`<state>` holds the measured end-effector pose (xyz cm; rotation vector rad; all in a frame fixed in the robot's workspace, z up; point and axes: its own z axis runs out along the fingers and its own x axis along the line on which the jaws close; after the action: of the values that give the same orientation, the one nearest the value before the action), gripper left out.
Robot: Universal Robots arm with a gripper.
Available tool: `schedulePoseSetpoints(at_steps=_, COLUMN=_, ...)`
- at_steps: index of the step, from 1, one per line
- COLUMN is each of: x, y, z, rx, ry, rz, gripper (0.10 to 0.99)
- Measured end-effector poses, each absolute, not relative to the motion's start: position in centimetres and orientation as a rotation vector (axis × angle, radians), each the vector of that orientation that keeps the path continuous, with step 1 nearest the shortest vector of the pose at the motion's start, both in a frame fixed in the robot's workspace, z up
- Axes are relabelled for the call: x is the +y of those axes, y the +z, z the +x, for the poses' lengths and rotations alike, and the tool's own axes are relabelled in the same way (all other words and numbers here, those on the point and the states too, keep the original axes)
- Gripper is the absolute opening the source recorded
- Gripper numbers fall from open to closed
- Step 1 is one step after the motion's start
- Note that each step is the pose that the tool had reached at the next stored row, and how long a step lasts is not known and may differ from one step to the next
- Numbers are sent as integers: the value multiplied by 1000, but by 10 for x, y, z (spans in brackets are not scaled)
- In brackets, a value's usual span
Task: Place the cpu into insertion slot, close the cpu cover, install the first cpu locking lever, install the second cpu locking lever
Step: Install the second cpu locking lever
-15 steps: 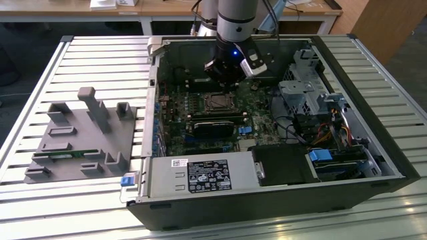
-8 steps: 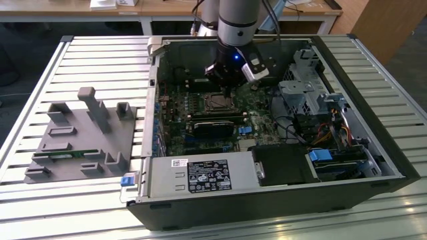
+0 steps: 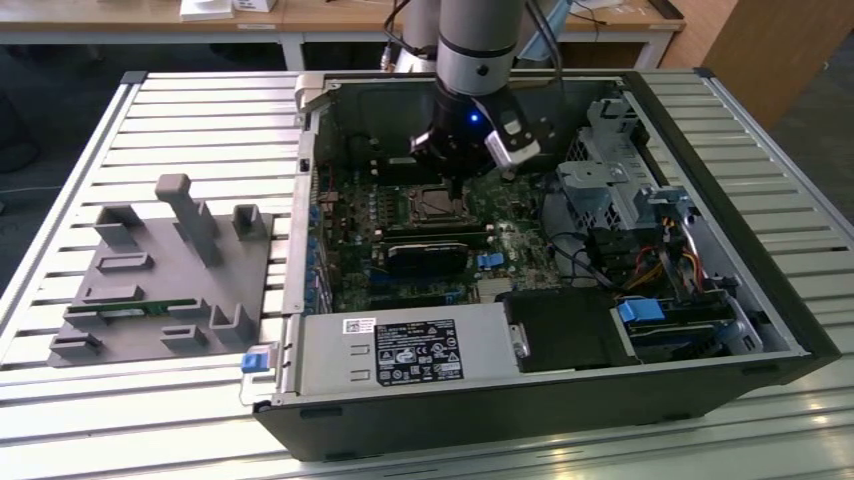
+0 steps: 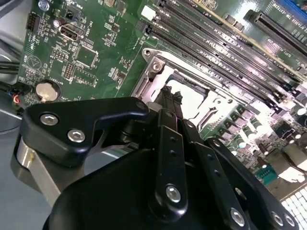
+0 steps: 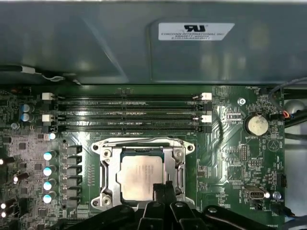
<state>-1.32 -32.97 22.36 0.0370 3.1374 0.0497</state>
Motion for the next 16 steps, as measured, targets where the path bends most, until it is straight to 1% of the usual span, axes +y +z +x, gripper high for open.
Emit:
schedulePoseSetpoints(at_steps=6, x=-332, y=227, z=-13, rx=3137, ry=50, rz=37, gripper=118)
schedulePoseSetpoints(at_steps=13, x=-351, y=227, z=-13, rx=3139, ry=53, rz=37, gripper=118)
schedulePoseSetpoints(at_steps=16, x=-355, y=227, z=-13, rx=3145, ry=101, rz=37, gripper=118)
